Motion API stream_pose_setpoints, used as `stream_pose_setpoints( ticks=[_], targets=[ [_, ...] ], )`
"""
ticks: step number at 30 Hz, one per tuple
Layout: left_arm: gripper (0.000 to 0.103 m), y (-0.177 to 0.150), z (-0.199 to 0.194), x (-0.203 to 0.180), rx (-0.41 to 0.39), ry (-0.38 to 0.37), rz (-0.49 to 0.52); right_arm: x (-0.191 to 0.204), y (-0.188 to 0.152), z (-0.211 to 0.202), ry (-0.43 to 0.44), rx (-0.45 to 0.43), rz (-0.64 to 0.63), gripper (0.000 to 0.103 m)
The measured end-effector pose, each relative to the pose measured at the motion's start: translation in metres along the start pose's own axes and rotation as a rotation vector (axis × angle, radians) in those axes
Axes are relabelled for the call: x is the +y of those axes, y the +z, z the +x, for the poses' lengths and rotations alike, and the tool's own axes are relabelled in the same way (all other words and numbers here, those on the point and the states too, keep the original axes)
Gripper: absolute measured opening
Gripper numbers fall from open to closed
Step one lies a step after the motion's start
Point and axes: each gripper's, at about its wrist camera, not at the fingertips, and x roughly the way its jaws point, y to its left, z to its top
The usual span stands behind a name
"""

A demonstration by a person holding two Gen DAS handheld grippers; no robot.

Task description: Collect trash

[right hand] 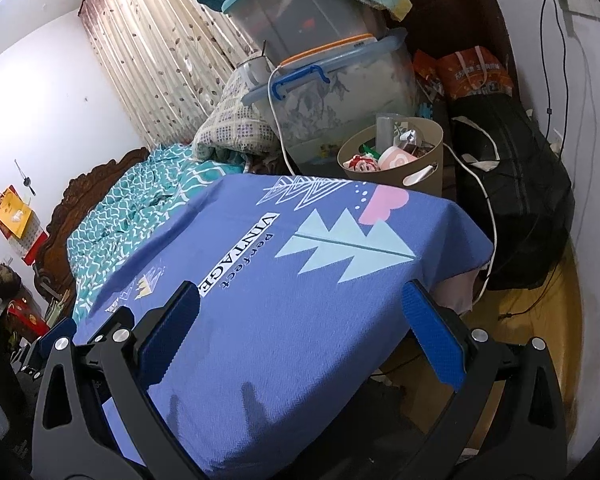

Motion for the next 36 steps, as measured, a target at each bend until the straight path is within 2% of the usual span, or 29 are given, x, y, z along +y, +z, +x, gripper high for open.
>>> stream_pose_setpoints(
  ticks=[13,36],
  targets=[
    [0.095,-0.006,0.009,0.001,0.042,0.007,0.008,-0.004,-0.005,0.013,-0.006,0.047,0.009,0.100],
    [0.095,-0.008,0.010,0.003,0.052,0.009,-0.003,-0.002,-0.007,0.009,-0.004,0.021,0.006,0.100]
  ],
)
